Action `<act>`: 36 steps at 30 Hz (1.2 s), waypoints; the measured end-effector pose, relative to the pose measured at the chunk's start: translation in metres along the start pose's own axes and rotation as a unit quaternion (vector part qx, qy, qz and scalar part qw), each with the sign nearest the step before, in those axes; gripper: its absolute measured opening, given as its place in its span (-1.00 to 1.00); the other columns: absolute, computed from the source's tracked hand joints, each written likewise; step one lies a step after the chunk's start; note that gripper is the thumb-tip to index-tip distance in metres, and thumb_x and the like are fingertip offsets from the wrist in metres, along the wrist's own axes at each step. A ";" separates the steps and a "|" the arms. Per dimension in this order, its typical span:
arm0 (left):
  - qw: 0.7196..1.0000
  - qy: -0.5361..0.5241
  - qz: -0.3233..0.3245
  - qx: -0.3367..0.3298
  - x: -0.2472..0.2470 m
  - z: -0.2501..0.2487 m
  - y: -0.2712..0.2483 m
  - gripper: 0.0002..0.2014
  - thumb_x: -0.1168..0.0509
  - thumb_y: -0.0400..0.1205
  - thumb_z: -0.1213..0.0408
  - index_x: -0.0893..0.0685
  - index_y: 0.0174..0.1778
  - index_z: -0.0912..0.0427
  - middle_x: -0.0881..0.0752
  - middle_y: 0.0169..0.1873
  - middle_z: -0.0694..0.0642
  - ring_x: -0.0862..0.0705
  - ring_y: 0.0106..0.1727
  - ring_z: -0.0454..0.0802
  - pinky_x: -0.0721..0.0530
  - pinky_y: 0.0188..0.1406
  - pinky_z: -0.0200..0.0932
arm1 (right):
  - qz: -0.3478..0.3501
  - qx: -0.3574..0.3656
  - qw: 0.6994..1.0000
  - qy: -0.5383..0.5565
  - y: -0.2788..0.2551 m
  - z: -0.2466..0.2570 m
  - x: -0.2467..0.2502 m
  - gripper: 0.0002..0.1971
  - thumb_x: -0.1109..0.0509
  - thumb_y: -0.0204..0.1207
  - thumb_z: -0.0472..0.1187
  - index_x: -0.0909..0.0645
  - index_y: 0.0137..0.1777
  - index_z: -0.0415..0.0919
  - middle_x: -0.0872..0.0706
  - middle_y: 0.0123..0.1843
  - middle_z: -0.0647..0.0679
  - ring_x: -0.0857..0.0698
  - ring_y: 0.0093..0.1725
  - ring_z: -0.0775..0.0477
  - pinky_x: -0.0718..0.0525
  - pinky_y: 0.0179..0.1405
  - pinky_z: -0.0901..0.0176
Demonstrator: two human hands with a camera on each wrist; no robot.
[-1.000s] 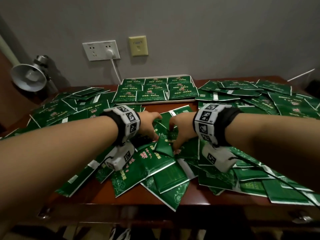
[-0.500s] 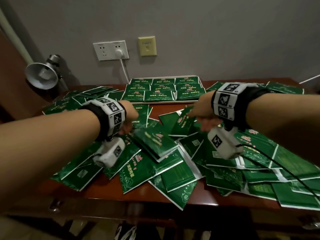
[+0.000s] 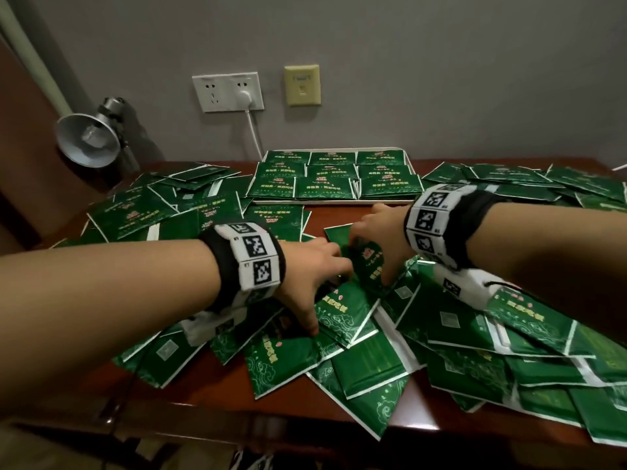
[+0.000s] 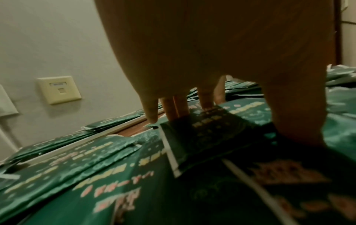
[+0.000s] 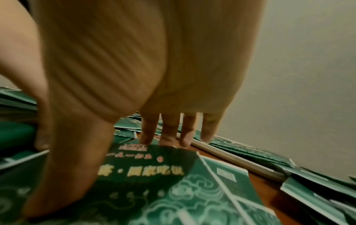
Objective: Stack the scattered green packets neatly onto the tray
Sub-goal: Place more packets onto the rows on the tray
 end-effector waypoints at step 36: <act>0.963 -0.084 -0.166 0.195 0.127 0.200 0.168 -0.22 -0.58 0.38 -0.03 -0.39 0.42 0.19 -0.62 0.26 0.19 -0.63 0.17 0.18 -0.64 0.17 0.07 | -0.073 -0.212 0.955 0.193 0.121 -0.208 0.044 -0.09 -0.66 0.29 0.05 -0.28 0.54 -0.26 -0.58 0.36 -0.23 -0.61 0.26 -0.24 -0.54 0.03 0.05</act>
Point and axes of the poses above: each hand's wrist, its own y-axis towards the middle knuckle, its own x-axis out of the back of the hand, z = x × y, the point moved 4 cm from there along y, towards the middle knuckle
